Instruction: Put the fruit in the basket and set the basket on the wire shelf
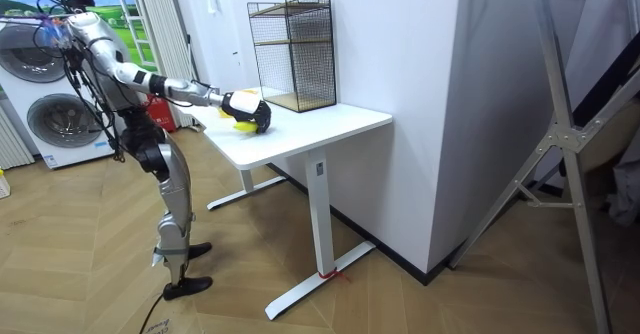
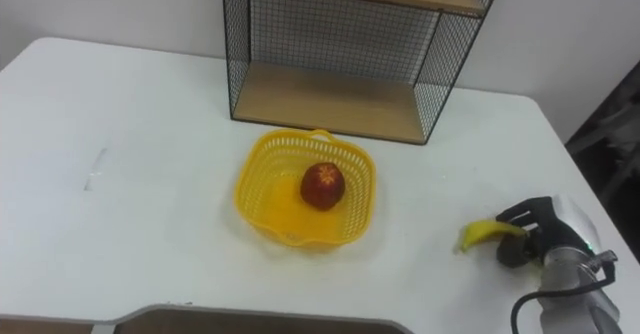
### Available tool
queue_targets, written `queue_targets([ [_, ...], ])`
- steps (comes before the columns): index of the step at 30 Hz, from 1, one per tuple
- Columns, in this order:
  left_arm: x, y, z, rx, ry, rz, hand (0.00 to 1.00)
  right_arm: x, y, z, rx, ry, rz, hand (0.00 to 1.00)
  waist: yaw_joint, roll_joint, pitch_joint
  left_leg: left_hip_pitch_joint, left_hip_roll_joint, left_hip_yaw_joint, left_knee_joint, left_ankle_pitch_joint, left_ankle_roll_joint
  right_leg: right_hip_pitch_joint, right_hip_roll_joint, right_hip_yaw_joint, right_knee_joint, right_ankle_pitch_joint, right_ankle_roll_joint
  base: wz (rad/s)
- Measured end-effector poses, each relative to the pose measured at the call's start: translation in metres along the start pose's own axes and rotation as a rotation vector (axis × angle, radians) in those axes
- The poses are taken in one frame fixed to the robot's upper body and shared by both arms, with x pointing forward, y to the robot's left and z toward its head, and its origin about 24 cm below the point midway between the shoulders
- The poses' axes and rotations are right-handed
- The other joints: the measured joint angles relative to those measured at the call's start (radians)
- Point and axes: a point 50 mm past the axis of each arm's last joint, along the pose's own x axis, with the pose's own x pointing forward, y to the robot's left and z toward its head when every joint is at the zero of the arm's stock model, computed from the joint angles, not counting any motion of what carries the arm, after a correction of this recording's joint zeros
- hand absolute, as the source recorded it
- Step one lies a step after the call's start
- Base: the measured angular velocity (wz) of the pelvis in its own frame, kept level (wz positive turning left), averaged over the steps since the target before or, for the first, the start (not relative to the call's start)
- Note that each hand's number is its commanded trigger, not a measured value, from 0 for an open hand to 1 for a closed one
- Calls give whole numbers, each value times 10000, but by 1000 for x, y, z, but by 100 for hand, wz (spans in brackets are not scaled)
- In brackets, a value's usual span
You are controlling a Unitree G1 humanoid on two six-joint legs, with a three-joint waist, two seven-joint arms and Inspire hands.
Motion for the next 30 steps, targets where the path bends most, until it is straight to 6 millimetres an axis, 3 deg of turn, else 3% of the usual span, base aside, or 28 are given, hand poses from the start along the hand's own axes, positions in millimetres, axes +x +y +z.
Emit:
queue_targets([
  [7, -1, -4, 1, 162, -51, -113, 0, -5, 4, 14, 1540, -414, -135, 100, -17, 107, 1, -44, 55, 156, -20, 20, -32, -139, 45, 237, 18, 5, -9, -8],
  [12, -1, -8, 9, 305, -380, -206, 0, -24, 16, 42, 3680, -1952, 604, 100, -267, 391, -13, -115, 96, 364, -82, 61, -52, -300, 61, 386, 15, 51, -83, -12],
  [15, -1, -10, 6, 328, -307, -238, 0, -33, 19, 59, 5125, -2802, 1118, 100, -295, 552, 57, -32, 100, 536, -238, 125, -48, -309, 48, 542, 24, 57, -91, -17],
  [17, -1, -10, 5, 325, -298, -178, 0, -44, 19, 69, 6383, -3464, 1531, 100, -324, 581, 60, -20, 85, 538, -321, 147, -46, -329, 32, 520, 14, 56, -89, 0],
  [24, -4, -19, -3, 323, -97, -367, 0, -58, 9, 96, 8370, -5028, 2273, 100, -290, 567, 44, -153, 75, 514, -316, 151, -52, -405, 35, 541, -61, 53, -84, 0],
  [30, -6, -28, 1, 289, -208, -564, 0, -67, -1, 110, 9509, -5927, 2585, 100, -301, 696, 15, -274, 87, 454, -291, 153, -54, -517, 47, 545, -15, 53, -85, 1],
])
